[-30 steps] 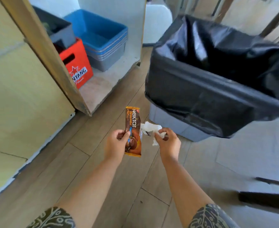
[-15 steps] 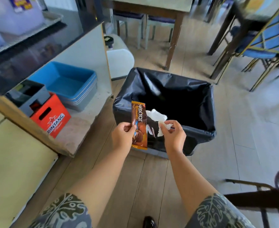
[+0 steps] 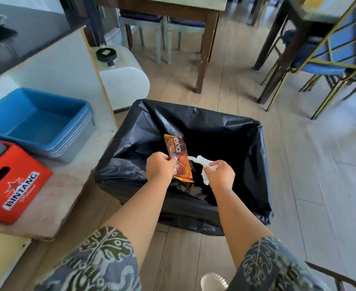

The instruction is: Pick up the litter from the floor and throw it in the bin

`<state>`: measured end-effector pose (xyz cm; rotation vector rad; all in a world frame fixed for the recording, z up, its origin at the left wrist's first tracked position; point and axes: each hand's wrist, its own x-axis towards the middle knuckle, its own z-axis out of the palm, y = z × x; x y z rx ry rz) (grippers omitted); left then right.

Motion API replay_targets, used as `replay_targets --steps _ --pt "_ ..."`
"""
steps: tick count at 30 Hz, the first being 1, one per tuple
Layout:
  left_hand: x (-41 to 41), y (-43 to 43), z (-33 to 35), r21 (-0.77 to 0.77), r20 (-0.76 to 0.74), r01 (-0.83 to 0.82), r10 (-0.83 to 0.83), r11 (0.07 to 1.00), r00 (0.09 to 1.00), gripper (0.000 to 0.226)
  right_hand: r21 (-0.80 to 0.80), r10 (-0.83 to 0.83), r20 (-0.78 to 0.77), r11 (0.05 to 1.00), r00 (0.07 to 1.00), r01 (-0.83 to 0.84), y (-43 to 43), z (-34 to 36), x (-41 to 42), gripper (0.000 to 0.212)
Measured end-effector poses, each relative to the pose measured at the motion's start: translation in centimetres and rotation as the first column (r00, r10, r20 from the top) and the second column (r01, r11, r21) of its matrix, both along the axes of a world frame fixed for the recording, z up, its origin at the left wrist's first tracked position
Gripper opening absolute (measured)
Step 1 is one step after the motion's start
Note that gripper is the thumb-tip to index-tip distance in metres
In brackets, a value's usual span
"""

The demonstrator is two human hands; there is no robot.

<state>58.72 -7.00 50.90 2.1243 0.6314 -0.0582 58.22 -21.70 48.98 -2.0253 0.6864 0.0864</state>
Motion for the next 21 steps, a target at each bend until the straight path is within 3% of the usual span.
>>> replay_targets --steps 4,6,11,21 --pt "1.5 -0.5 -2.0 -0.037 -0.049 -0.017 0.015 0.999 0.999 0.034 -0.016 0.065 -0.035 0.998 0.997 -0.066 -0.3 -1.3 1.3 0.032" --pt "1.5 -0.6 -2.4 -0.054 -0.069 -0.004 0.000 0.999 0.998 0.023 -0.021 0.092 -0.056 0.995 0.994 -0.094 -0.3 -1.4 1.5 0.038" --pt "-0.3 -0.6 -1.9 -0.050 -0.047 0.063 -0.065 0.997 0.997 0.022 -0.026 0.112 -0.047 0.993 0.993 -0.114 -0.1 -0.5 0.0 0.034" --pt "-8.1 0.9 6.4 0.011 0.047 0.201 -0.202 0.979 0.978 0.027 -0.100 0.170 0.070 0.982 0.983 -0.163 2.1 7.7 -8.9 0.030"
